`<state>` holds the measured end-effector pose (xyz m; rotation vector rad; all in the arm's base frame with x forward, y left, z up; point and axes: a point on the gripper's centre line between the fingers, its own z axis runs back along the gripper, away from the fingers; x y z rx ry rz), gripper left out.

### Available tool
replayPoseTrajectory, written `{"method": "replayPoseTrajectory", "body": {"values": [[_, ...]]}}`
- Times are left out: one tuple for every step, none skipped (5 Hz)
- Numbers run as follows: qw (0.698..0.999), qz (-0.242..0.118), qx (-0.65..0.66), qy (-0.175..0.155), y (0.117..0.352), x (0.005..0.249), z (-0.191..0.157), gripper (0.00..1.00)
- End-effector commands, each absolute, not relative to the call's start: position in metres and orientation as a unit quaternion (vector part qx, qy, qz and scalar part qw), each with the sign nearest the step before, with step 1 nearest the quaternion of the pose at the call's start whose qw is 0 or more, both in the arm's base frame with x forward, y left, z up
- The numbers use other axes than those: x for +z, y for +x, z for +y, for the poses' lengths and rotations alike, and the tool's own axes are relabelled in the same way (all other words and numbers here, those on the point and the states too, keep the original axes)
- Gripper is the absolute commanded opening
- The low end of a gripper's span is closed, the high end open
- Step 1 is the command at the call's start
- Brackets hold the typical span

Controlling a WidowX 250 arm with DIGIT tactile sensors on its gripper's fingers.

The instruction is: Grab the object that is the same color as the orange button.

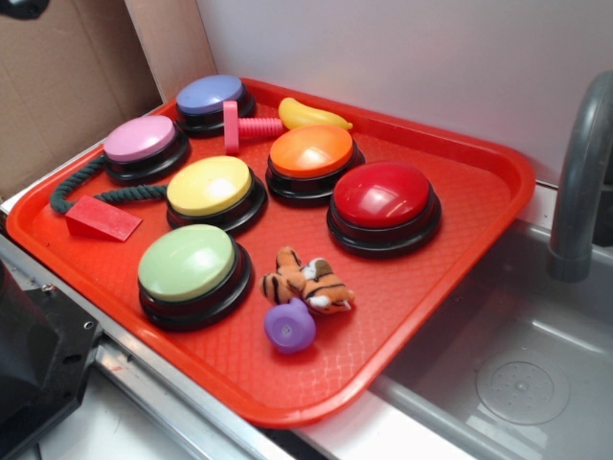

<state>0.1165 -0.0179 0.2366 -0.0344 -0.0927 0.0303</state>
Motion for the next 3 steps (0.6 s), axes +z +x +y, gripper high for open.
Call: {"method": "replayPoseTrajectory", "body": {"values": [[0.999, -0.046, 0.015, -0.017, 0.117, 0.237, -0.018, 1.00], [0.998, -0.042, -0.052, -0.023, 0.128, 0.220, -0.029, 1.00], [0.993, -0.037, -0.110, -0.031, 0.139, 0.200, -0.040, 1.00]]}}
